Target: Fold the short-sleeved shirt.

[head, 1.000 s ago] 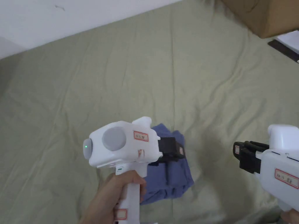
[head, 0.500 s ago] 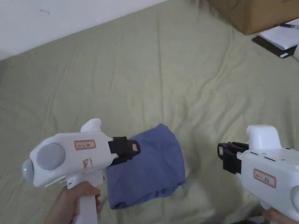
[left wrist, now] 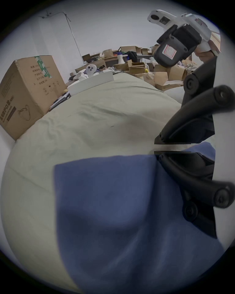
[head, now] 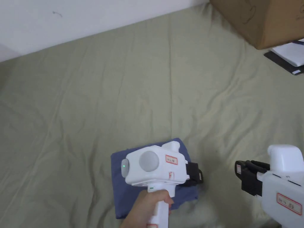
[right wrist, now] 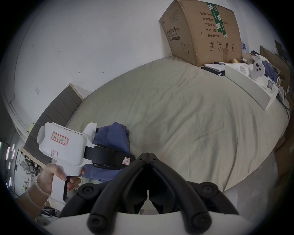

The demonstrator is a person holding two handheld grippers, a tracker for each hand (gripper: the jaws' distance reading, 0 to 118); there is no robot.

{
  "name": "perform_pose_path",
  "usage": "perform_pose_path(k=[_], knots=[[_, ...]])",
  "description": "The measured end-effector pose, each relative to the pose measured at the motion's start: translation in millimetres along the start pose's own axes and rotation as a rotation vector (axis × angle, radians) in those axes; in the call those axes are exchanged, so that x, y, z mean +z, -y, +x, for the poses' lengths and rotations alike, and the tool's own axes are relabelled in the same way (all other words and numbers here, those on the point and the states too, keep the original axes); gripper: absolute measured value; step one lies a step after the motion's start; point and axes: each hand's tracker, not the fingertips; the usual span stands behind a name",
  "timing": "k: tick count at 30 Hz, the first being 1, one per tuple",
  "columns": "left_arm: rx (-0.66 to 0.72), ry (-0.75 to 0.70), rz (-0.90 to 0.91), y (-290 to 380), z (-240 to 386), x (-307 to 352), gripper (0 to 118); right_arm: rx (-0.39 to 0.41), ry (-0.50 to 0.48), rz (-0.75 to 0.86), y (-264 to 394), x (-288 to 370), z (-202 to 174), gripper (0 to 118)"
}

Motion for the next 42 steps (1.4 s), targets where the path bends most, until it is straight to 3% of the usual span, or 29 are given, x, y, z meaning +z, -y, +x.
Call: perform_pose_path(k=[6,11,12,15,18,20,21,23,28,32,34,35,37,38,42], knots=[[-0.084,0.105,0.191,19.5,0.1,88.6,7,0.085,-0.041,-0.009,-8.1,-6.0,-21.9,0],[-0.007,0.152,0.391,48.0,-52.2,184.5,7,0.208,-0.153,-0.045,-13.7,-33.4,-62.8,0],[0.018,0.151,0.403,53.3,-65.0,196.9,12,0.233,-0.177,-0.056,-13.9,-40.7,-71.1,0],[0.089,0.121,0.419,69.9,-107.8,221.3,56,0.317,-0.246,-0.100,-11.4,-71.8,-101.0,0],[0.185,0.114,0.426,85.2,-133.8,225.6,72,0.356,-0.288,-0.197,-1.3,-112.2,-118.9,0],[0.232,0.169,0.429,89.1,-153.4,217.4,75,0.417,-0.223,-0.257,9.3,-135.2,-121.7,0],[0.260,0.193,0.416,88.9,-163.9,209.5,75,0.447,-0.194,-0.255,15.1,-141.8,-120.7,0],[0.328,0.191,0.349,80.4,-188.5,186.1,75,0.412,-0.214,-0.255,18.7,-142.0,-112.9,0],[0.350,0.291,0.208,52.8,-210.8,127.5,75,0.341,-0.242,-0.252,13.8,-141.5,-99.5,0],[0.363,0.532,0.255,32.7,-218.9,106.6,75,0.306,-0.251,-0.258,13.2,-142.7,-98.3,0],[0.376,0.490,0.183,21.7,-211.4,91.1,74,0.297,-0.249,-0.257,13.5,-143.0,-98.1,0],[0.365,0.492,0.181,19.2,-207.6,85.6,69,0.290,-0.247,-0.256,13.5,-142.2,-99.4,0],[0.314,0.486,0.180,15.8,-201.6,82.8,41,0.268,-0.231,-0.254,10.8,-139.3,-101.6,0],[0.314,0.439,0.175,17.9,-197.2,84.0,33,0.261,-0.219,-0.250,8.8,-136.6,-103.5,0],[0.302,0.443,0.174,19.1,-205.3,100.0,25,0.267,-0.165,-0.102,-6.6,-109.7,-123.5,0]])
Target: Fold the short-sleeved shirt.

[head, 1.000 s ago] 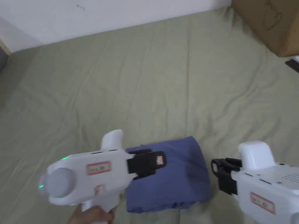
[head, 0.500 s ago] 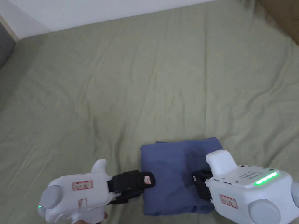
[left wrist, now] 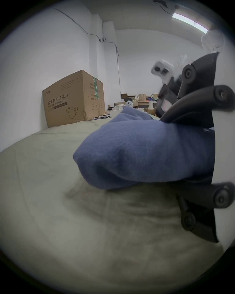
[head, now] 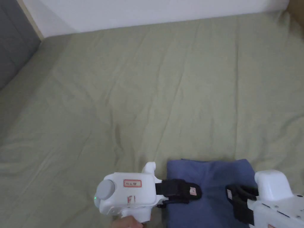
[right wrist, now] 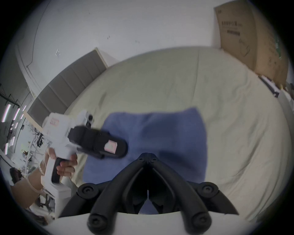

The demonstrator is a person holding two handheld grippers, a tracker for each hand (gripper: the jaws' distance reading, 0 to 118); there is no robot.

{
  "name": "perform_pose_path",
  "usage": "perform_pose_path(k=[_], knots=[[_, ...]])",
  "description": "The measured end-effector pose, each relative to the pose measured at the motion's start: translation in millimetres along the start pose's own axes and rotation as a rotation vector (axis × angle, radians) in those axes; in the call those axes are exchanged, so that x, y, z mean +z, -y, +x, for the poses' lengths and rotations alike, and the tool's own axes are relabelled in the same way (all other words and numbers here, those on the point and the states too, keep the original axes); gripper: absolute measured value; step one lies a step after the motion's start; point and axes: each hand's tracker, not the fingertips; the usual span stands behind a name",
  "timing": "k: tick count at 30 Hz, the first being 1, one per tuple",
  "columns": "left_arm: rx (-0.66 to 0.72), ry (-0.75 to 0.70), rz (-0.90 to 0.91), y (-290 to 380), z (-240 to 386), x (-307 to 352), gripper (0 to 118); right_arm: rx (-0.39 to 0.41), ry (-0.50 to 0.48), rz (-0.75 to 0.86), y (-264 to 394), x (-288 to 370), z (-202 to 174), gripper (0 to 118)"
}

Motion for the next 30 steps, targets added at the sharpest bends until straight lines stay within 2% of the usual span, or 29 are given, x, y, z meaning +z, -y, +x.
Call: perform_pose_path(k=[4,9,17,20,22,23,24,25,26,27,28,30], knots=[[-0.129,-0.128,0.006,-10.8,13.0,42.4,25,0.047,0.097,0.206,-27.3,28.9,-37.0,0],[-0.228,-0.403,0.055,-40.3,2.8,143.2,25,0.110,0.132,0.334,-44.1,43.6,-75.1,0],[-0.194,-0.974,0.149,-90.3,-33.3,306.4,25,0.138,0.080,0.248,-43.9,21.7,-106.5,0],[-0.230,-1.161,0.120,-93.5,-41.0,327.8,25,0.126,0.051,0.210,-41.4,11.7,-113.4,0],[-0.209,-1.224,0.125,-97.4,-52.2,336.4,25,0.129,0.046,0.192,-41.0,6.6,-116.3,0],[-0.201,-1.208,0.129,-99.3,-58.5,340.0,27,0.134,0.044,0.185,-40.8,5.6,-118.1,0],[-0.196,-1.207,0.129,-98.7,-62.5,341.8,40,0.139,0.043,0.180,-40.5,5.6,-119.6,0],[-0.193,-1.262,0.174,-95.9,-63.6,345.1,58,0.144,0.038,0.175,-40.3,6.0,-118.5,0],[-0.195,-1.305,0.222,-91.6,-64.0,345.4,83,0.148,0.035,0.170,-40.2,6.6,-117.9,0],[-0.195,-1.334,0.265,-88.1,-62.4,348.5,95,0.150,0.032,0.167,-40.1,6.6,-117.3,0],[-0.169,-1.319,0.334,-84.3,-58.8,350.7,100,0.149,0.027,0.160,-40.7,5.4,-114.7,0],[-0.094,-1.241,0.452,-76.4,-46.8,361.6,100,0.140,0.017,0.135,-41.8,2.5,-107.2,0]])
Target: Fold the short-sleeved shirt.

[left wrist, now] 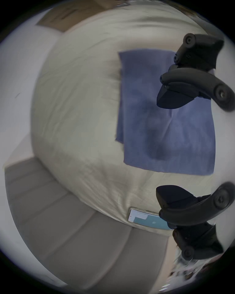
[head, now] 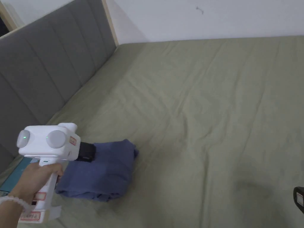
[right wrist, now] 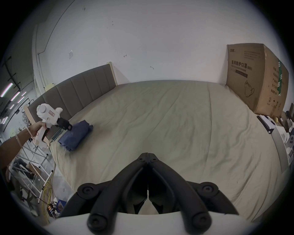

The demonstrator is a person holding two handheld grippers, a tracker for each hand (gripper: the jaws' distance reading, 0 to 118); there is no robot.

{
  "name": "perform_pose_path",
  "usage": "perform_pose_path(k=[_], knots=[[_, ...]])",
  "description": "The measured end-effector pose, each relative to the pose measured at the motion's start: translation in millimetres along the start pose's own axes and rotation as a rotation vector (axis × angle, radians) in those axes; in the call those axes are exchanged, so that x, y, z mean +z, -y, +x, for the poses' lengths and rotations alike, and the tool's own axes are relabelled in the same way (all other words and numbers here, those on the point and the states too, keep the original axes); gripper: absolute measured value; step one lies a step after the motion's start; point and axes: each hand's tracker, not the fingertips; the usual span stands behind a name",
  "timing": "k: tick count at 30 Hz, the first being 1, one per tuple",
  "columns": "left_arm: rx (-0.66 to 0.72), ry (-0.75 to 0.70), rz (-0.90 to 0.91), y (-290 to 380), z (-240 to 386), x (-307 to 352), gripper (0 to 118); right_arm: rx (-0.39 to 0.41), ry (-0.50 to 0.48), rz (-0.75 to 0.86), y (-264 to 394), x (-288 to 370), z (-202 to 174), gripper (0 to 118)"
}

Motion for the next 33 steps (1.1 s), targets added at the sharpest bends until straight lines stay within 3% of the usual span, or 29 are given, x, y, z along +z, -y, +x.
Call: perform_pose_path(k=[3,4,6,7,10,16,21,25,30,31,33], knots=[[0.157,0.119,0.076,0.2,-1.6,32.2,95,-0.003,0.014,-0.001,-0.5,2.2,4.8,0],[0.185,0.162,0.113,3.9,3.1,46.1,83,-0.004,0.022,0.011,-1.5,5.6,6.4,0],[0.184,0.246,0.190,11.8,19.9,72.3,31,-0.009,0.037,0.036,-4.8,12.2,9.4,0],[0.169,0.263,0.207,17.1,33.1,86.8,14,-0.010,0.047,0.047,-6.1,16.4,12.8,0],[0.059,0.262,0.294,39.6,82.1,125.9,0,-0.009,0.090,0.080,-14.1,29.5,19.3,0],[-0.161,0.236,0.542,91.4,191.3,197.6,0,0.028,0.157,0.188,-23.9,50.7,37.7,0],[-0.176,0.356,0.706,137.2,255.5,246.3,0,0.019,0.213,0.260,-34.0,78.9,43.5,0],[-0.178,0.342,0.788,163.1,291.9,274.3,0,0.051,0.313,0.334,-39.2,106.6,48.4,0],[-0.191,0.314,0.891,174.1,309.9,304.3,0,0.072,0.365,0.408,-41.2,142.3,53.0,0],[-0.199,0.338,0.884,172.5,309.2,310.4,5,0.086,0.375,0.414,-42.7,147.4,51.7,0],[-0.209,0.354,0.876,171.1,308.0,320.4,57,0.099,0.386,0.427,-44.7,156.4,50.5,10]])
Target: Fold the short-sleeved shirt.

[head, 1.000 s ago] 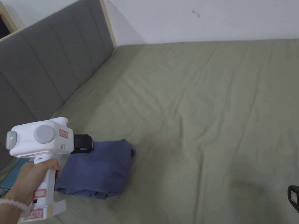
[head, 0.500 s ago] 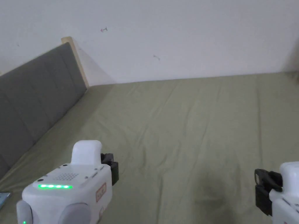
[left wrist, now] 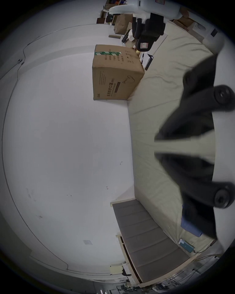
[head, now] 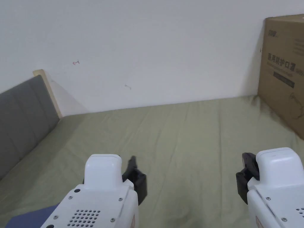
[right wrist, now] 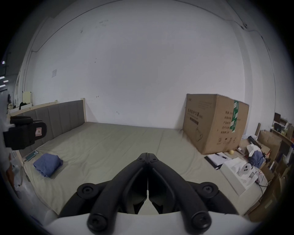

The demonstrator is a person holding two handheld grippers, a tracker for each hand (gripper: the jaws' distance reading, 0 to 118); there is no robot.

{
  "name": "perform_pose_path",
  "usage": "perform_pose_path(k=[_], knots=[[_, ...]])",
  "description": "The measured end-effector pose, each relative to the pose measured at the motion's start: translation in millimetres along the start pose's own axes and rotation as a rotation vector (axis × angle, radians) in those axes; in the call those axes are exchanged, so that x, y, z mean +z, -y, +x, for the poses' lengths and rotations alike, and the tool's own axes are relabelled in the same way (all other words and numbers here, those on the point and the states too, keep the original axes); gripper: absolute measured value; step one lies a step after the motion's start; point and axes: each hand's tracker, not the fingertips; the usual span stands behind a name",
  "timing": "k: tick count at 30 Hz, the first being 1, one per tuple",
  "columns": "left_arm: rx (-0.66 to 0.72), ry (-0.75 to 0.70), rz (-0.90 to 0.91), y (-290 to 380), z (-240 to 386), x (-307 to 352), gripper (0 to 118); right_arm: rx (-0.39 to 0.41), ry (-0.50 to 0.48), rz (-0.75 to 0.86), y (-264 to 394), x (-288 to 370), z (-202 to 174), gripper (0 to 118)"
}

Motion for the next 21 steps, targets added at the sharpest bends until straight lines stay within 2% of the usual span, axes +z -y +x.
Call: perform_pose_path(k=[2,4,5,6,7,10,13,16,18,21], knots=[[0.011,0.027,-0.023,-7.2,2.2,2.1,113,-0.013,0.001,0.007,-6.1,6.0,2.5,37],[0.034,0.033,0.004,-11.3,3.3,9.6,118,-0.044,-0.016,0.012,-10.5,9.2,7.2,62],[0.059,0.042,0.052,-17.2,5.1,13.9,118,-0.058,-0.027,0.016,-10.7,9.2,10.5,90],[0.058,0.043,0.035,-21.8,4.9,16.1,118,-0.064,-0.030,0.017,-11.0,7.9,12.0,108],[0.074,0.045,0.036,-27.4,5.4,16.8,118,-0.071,-0.036,0.003,-11.5,4.8,14.3,118],[0.058,0.063,0.008,-33.9,9.8,18.7,118,-0.097,-0.024,0.002,-10.8,7.5,20.0,118],[0.023,-0.014,-0.016,-34.6,17.6,17.0,118,-0.114,-0.010,0.001,-16.0,10.5,26.5,118],[0.087,0.029,-0.102,-37.1,12.5,14.7,118,-0.114,-0.001,0.014,-19.3,13.9,29.7,118],[0.139,0.057,-0.096,-34.0,7.1,14.2,118,-0.105,0.003,0.019,-23.1,15.1,30.0,118],[0.106,-0.037,-0.062,-32.7,8.7,15.2,118,-0.104,-0.001,0.025,-25.2,16.3,29.5,118]])
